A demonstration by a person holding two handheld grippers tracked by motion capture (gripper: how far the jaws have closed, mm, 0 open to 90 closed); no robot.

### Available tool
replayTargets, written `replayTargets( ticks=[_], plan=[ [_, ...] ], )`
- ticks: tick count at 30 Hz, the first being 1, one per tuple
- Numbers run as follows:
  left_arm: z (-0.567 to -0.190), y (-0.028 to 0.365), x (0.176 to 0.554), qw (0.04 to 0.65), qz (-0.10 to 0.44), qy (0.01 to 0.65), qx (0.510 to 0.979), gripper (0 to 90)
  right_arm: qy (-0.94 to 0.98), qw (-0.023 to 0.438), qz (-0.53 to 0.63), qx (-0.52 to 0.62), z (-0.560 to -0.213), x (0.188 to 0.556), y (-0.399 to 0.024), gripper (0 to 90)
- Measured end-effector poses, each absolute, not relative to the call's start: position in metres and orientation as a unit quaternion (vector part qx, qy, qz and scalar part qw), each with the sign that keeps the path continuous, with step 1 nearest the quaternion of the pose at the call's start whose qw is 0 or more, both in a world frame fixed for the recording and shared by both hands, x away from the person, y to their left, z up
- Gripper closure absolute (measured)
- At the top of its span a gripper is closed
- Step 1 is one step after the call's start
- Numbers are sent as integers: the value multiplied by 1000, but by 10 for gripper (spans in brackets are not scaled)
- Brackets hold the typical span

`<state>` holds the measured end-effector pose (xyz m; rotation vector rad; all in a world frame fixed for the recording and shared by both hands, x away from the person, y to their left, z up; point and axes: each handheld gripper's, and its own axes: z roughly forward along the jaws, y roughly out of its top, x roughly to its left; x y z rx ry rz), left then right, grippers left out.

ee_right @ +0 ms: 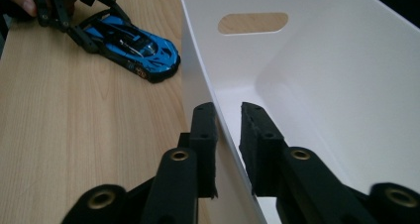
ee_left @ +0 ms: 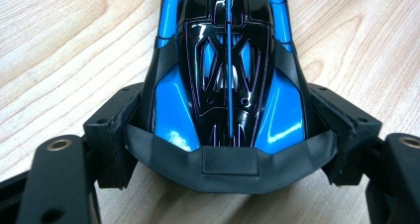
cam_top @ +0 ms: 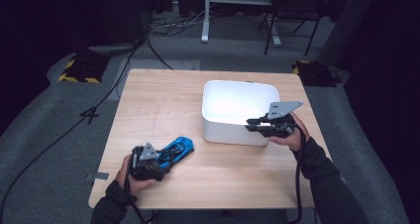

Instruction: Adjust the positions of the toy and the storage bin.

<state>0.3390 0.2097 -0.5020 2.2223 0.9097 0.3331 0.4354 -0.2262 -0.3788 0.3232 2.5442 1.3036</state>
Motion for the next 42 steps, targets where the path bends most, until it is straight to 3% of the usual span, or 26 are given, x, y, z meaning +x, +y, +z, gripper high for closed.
replayTargets(
  ticks=[8,13,21,26,31,35,36,42],
  plan=[
    [-502,210,339,351,130,350,859,241,855,154,474,142,-370,431,-251,435],
    [-502,210,339,351,130,351,858,240,835,201,475,194,-361,427,-271,327],
    [-502,210,339,351,130,351,858,240,799,277,441,300,-361,437,-297,290],
    [-502,210,339,351,130,352,858,240,798,254,421,347,-372,454,-304,287],
    [-502,210,339,351,131,351,858,240,809,204,418,359,-383,467,-304,284],
    [-502,210,339,351,131,351,858,240,814,163,430,356,-388,472,-303,365],
    [-502,210,339,350,131,351,859,240,821,153,423,351,-390,472,-300,345],
    [-502,210,339,349,133,350,859,240,826,156,422,340,-390,473,-300,411]
  ],
)
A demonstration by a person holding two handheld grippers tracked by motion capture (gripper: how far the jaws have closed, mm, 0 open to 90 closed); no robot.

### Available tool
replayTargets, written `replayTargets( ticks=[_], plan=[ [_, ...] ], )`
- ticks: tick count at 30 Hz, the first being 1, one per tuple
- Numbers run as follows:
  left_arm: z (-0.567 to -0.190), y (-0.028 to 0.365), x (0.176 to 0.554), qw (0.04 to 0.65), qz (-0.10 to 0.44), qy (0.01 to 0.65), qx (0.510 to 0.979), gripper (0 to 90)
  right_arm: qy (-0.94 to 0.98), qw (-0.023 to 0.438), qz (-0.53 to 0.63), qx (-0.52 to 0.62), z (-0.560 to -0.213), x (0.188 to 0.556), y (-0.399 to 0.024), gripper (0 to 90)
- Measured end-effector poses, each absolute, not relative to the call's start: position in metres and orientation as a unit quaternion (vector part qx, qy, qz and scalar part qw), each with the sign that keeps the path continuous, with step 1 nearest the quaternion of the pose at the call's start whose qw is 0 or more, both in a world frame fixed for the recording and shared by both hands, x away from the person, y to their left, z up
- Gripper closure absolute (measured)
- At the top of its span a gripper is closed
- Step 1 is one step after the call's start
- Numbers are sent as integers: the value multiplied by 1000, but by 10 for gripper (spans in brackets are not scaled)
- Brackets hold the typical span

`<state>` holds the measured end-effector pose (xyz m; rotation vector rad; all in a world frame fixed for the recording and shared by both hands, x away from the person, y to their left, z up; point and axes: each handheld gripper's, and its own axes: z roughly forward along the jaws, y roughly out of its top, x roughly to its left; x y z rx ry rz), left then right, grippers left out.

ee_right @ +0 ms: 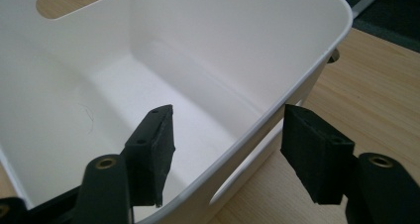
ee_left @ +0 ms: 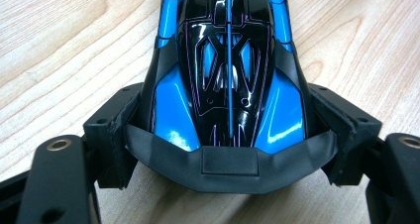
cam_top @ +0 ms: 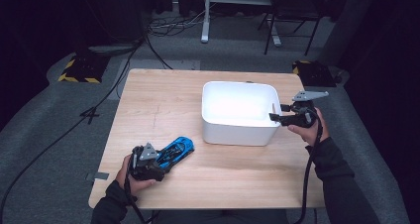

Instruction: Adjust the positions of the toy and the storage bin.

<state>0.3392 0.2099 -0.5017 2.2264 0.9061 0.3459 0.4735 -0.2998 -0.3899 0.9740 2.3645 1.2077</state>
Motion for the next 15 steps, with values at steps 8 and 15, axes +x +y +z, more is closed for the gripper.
replayTargets(
  ticks=[8,15],
  plan=[
    [-502,209,339,350,131,353,857,240,832,154,424,322,-389,467,-293,401],
    [-502,209,339,348,135,352,858,240,805,186,458,329,-375,453,-307,293]
  ],
)
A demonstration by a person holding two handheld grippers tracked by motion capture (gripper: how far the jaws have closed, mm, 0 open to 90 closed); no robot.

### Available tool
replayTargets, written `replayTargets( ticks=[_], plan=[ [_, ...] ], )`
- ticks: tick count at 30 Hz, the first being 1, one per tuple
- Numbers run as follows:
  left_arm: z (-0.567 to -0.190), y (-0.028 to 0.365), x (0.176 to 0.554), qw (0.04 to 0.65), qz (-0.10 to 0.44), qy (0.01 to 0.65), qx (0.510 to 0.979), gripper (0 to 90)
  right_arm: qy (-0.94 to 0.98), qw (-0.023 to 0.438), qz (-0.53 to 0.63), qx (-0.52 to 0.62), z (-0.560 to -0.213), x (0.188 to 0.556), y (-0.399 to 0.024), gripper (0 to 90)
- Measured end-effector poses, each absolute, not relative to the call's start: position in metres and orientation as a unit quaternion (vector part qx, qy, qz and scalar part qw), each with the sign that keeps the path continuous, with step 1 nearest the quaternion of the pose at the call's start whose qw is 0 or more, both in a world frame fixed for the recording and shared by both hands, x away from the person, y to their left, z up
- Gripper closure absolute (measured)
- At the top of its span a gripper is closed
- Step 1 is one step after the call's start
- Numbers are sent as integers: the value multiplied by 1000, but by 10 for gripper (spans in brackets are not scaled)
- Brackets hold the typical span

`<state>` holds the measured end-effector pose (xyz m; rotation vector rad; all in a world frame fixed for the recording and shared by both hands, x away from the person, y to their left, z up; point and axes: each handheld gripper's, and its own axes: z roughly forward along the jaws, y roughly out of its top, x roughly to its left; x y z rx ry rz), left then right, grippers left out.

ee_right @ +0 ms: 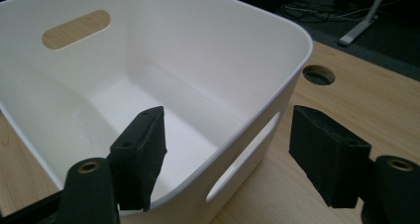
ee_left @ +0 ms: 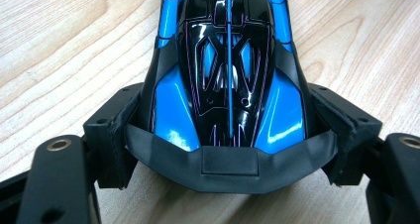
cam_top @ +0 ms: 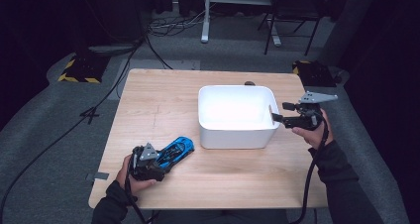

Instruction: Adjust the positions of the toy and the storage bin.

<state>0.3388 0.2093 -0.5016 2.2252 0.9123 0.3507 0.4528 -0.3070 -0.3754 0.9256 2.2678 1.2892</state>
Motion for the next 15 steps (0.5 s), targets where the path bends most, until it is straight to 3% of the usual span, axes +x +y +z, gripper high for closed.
replayTargets(
  ticks=[7,15],
  plan=[
    [-501,209,339,347,137,354,858,238,795,227,460,323,-368,434,-328,264],
    [-502,208,338,349,132,357,856,237,793,239,455,327,-382,420,-348,241]
  ],
)
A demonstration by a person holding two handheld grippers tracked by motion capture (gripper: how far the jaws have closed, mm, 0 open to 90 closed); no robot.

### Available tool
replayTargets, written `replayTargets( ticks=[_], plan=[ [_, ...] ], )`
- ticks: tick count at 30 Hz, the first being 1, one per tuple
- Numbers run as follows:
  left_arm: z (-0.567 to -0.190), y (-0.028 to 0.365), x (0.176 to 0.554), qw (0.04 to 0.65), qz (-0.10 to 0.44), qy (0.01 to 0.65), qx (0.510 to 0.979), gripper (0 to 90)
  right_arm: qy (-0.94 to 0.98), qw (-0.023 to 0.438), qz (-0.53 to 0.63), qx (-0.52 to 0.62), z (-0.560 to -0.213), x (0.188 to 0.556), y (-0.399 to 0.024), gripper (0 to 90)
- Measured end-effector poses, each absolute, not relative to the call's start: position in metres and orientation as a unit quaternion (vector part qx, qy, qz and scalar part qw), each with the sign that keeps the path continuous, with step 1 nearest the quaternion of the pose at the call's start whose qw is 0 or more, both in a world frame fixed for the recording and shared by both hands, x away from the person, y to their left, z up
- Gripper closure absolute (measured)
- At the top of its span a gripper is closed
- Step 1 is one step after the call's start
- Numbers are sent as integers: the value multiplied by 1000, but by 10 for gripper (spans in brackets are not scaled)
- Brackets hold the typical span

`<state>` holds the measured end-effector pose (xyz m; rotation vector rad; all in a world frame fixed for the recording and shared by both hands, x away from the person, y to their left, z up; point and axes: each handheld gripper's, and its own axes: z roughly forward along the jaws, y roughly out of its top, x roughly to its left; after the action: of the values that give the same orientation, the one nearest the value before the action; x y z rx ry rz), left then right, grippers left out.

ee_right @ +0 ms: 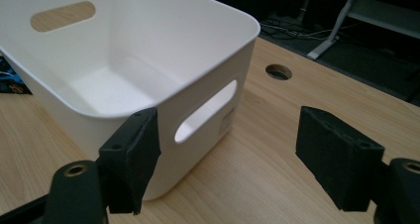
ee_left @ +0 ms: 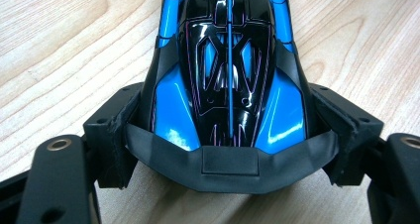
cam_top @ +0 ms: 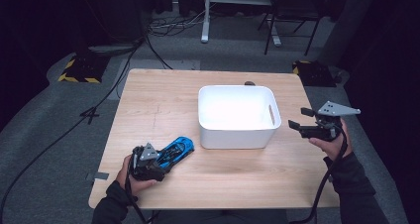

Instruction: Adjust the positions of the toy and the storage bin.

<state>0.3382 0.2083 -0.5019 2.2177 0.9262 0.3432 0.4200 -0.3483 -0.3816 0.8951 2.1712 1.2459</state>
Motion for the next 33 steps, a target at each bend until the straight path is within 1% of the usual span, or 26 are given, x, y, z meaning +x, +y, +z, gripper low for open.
replayTargets(
  ticks=[6,15,16,24,30,33],
  plan=[
    [-502,208,338,350,132,358,856,237,796,248,445,327,-397,411,-356,236],
    [-502,208,338,350,132,358,856,237,820,241,399,332,-435,401,-360,229],
    [-502,208,338,350,131,358,856,237,822,230,399,334,-441,399,-361,229],
    [-502,208,338,350,130,359,855,236,827,196,384,361,-474,390,-372,217],
    [-502,208,339,350,127,359,856,236,833,181,359,379,-496,382,-379,202],
    [-502,208,339,350,127,358,856,236,829,177,363,388,-502,380,-383,192]
  ],
)
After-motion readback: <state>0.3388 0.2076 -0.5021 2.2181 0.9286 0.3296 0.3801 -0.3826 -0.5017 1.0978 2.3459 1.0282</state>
